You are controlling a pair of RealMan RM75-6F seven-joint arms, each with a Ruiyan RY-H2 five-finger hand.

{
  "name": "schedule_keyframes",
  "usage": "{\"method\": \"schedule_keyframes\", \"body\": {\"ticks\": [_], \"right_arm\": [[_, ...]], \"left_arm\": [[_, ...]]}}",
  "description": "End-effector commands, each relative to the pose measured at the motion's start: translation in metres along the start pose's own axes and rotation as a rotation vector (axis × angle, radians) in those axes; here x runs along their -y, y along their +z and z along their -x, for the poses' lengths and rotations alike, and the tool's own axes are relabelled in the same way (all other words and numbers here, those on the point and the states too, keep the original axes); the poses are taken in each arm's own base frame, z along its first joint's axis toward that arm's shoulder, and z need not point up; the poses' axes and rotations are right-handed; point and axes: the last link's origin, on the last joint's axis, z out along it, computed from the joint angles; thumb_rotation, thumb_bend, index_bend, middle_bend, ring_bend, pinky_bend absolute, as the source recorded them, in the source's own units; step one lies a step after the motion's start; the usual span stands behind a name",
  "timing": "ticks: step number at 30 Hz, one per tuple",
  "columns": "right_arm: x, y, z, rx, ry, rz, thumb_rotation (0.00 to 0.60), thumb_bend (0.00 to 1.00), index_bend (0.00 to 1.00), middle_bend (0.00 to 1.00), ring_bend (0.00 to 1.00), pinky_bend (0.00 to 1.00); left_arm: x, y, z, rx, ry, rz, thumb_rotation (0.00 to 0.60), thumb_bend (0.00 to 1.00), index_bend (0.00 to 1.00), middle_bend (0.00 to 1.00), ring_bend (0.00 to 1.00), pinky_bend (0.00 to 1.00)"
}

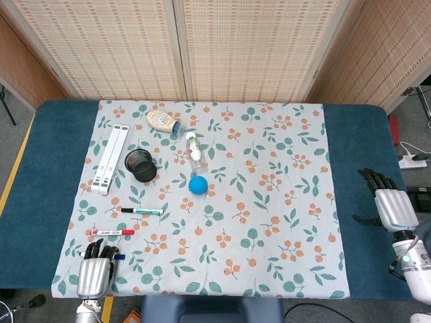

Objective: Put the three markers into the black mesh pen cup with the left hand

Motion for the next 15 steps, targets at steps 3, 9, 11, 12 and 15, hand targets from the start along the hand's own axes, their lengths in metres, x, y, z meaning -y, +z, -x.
{"method": "schedule_keyframes", "body": {"ticks": [3, 9, 11, 12, 15], "right_arm": [[-0.0007, 0.0002, -0.0001, 0.0, 0.0, 0.003, 0.6, 0.02, 0.12, 0.06, 0.11, 0.17], [-0.0015, 0.0004, -0.0004, -0.001, 0.001, 0.006, 0.6, 0.02, 0.12, 0.06, 0.11, 0.17], [-0.0022, 0.0003, -0.0009, -0.003, 0.001, 0.009, 0.6, 0.03, 0.12, 0.06, 0.11, 0.17], [-0.0024, 0.0002, -0.0011, -0.004, 0.001, 0.009, 0.6, 0.03, 0.12, 0.06, 0.11, 0.17], [-0.0031, 0.0, -0.0016, -0.006, 0.001, 0.012, 0.6, 0.02, 0.12, 0.06, 0.11, 0.17]], "left_arm": [[-0.0004, 0.0005, 0.0015, -0.005, 0.005, -0.005, 0.6, 0.42, 0.41, 0.39, 0.15, 0.19], [-0.0018, 0.0018, 0.0036, -0.014, 0.013, -0.01, 0.6, 0.42, 0.42, 0.43, 0.16, 0.19], [-0.0024, 0.0023, 0.0043, -0.018, 0.013, -0.011, 0.6, 0.42, 0.43, 0.44, 0.16, 0.19], [-0.0025, 0.0026, 0.0047, -0.019, 0.014, -0.012, 0.6, 0.42, 0.44, 0.45, 0.17, 0.19], [-0.002, 0.0032, 0.0063, -0.02, 0.017, -0.015, 0.6, 0.42, 0.45, 0.49, 0.18, 0.2]]}}
